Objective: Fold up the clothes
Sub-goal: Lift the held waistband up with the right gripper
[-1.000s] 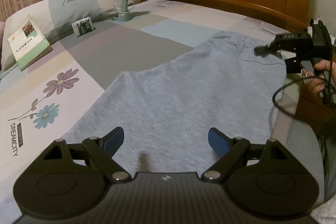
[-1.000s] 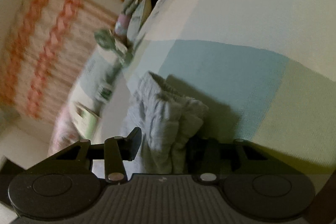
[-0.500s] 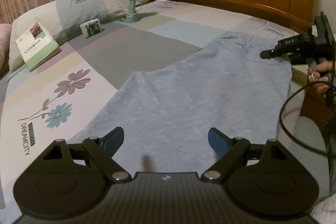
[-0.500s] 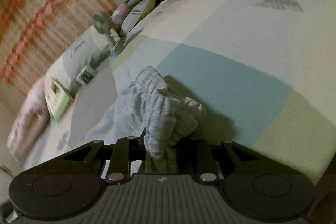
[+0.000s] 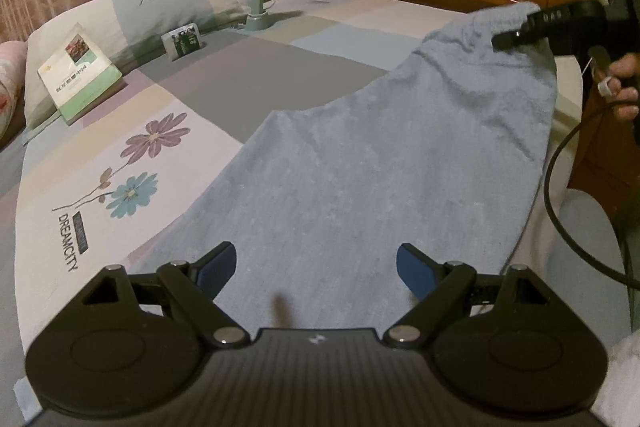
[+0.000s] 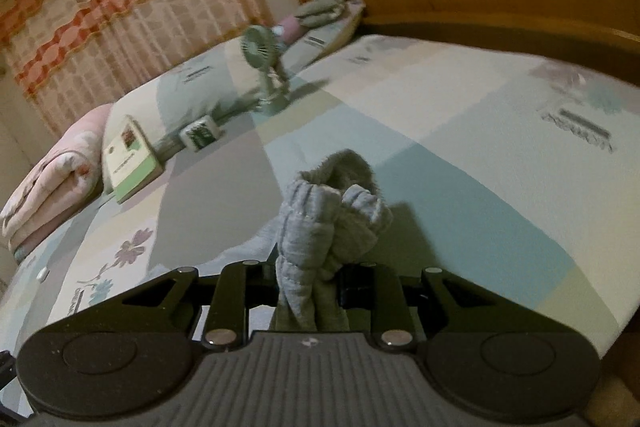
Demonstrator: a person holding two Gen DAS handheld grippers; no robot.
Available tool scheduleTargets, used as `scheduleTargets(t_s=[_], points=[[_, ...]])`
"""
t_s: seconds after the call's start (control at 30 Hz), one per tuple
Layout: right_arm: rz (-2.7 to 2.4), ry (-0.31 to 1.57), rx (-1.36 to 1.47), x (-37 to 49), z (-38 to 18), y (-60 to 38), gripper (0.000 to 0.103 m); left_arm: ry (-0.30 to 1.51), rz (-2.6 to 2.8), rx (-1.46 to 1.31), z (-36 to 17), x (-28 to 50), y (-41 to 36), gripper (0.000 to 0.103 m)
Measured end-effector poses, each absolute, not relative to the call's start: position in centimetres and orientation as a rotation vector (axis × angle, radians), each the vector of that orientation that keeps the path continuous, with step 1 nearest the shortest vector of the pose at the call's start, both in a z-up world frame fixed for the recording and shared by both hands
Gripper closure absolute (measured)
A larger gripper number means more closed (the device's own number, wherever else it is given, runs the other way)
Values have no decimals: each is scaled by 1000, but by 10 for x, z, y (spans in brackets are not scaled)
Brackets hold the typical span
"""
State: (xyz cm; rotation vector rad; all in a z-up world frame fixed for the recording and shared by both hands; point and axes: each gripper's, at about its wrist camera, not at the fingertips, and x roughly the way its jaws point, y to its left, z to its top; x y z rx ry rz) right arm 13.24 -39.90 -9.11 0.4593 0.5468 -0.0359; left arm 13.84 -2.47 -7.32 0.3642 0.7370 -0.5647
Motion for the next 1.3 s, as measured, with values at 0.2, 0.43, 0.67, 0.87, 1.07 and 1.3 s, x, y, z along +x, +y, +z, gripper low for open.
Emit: scheduleTargets(t_s=[0.2, 0.43, 0.67, 0.87, 1.07, 1.3], points=[[12, 525, 375, 131, -64, -366, 76, 723, -558, 360, -69, 130, -10, 16], [101, 525, 281, 129, -40, -320, 76, 706, -531, 351, -65, 119, 12, 16], [225, 524, 185, 124, -20, -262, 76, 698, -496, 349, -62, 107, 37, 15], [325, 534, 101, 125, -11, -213, 76, 688, -450, 326, -61, 99, 61, 15], [400, 546, 39, 126, -7, -168, 77, 679, -405, 298, -60, 87, 86, 15], [476, 539, -56, 117, -2, -113, 77, 689, -358, 286, -63, 73, 115, 14]])
